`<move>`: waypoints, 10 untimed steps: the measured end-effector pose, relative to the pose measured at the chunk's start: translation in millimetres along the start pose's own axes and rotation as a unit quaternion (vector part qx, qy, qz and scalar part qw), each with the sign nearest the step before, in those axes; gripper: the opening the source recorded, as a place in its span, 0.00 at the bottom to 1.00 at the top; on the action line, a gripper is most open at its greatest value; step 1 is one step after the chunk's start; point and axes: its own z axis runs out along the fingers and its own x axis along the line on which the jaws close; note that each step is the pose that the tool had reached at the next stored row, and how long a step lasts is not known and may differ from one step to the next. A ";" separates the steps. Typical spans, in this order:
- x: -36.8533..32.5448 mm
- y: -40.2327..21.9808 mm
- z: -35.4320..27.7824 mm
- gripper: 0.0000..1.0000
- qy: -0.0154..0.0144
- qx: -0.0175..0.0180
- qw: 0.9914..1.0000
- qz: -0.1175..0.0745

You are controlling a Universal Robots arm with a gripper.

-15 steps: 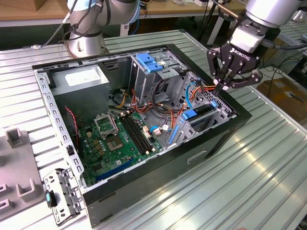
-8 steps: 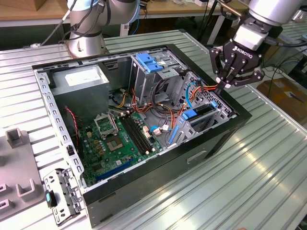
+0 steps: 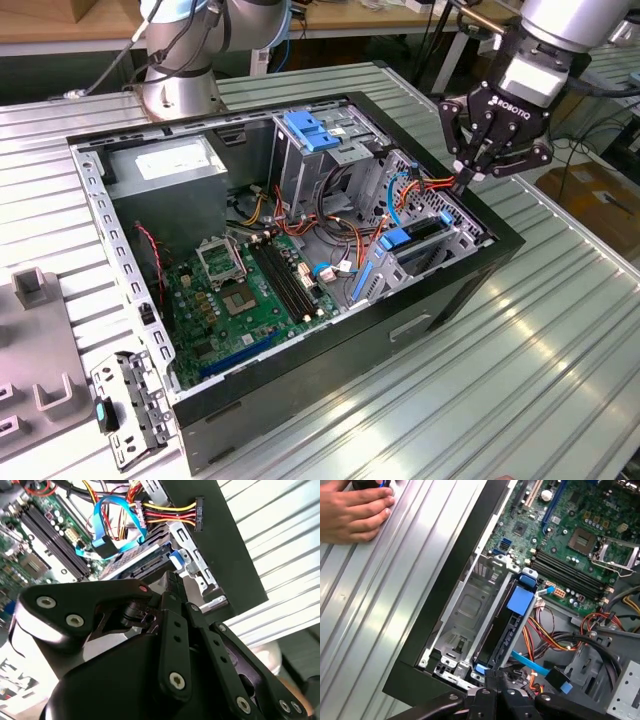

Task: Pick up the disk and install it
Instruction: 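Insert the first disk wire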

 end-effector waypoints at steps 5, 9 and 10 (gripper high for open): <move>0.0 -6.0 -0.2 0.11 0.000 0.000 1.000 -0.008; -0.7 -11.8 -0.4 0.11 0.000 0.000 1.000 -0.014; -0.8 -13.9 -0.5 0.11 0.001 0.000 1.000 -0.016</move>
